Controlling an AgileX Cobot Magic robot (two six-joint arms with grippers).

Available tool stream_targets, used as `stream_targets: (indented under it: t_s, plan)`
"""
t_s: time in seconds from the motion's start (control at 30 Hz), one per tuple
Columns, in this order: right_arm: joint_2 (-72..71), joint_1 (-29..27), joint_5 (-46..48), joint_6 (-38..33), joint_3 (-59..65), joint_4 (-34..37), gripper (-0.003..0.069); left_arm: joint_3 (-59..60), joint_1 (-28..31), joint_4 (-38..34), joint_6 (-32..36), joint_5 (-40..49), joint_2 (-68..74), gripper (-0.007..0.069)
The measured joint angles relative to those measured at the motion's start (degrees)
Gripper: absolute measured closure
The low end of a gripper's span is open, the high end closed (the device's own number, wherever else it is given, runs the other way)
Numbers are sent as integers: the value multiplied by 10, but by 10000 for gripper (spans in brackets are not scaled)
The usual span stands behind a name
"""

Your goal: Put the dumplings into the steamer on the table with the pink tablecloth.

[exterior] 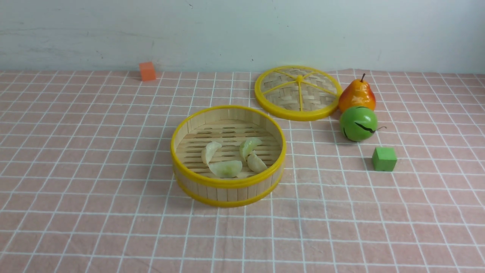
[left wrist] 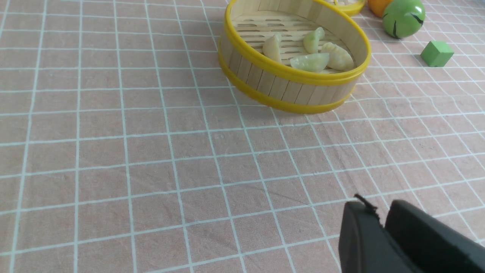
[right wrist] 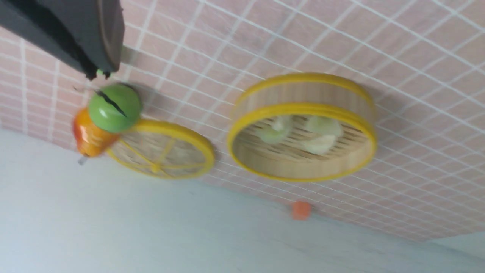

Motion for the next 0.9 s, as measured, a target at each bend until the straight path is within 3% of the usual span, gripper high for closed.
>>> stream_targets:
  t_s: [0.1,0.27,0.9]
  plan:
    - [-75,-87,10,65,70,-28,659,0,0,0,0,0,0,533]
    - [-141,-175,71,146,129,-66,671,0,0,0,0,0,0,533]
    - [-149,-189,110,165,153,-79,679,0,0,0,0,2,0,517]
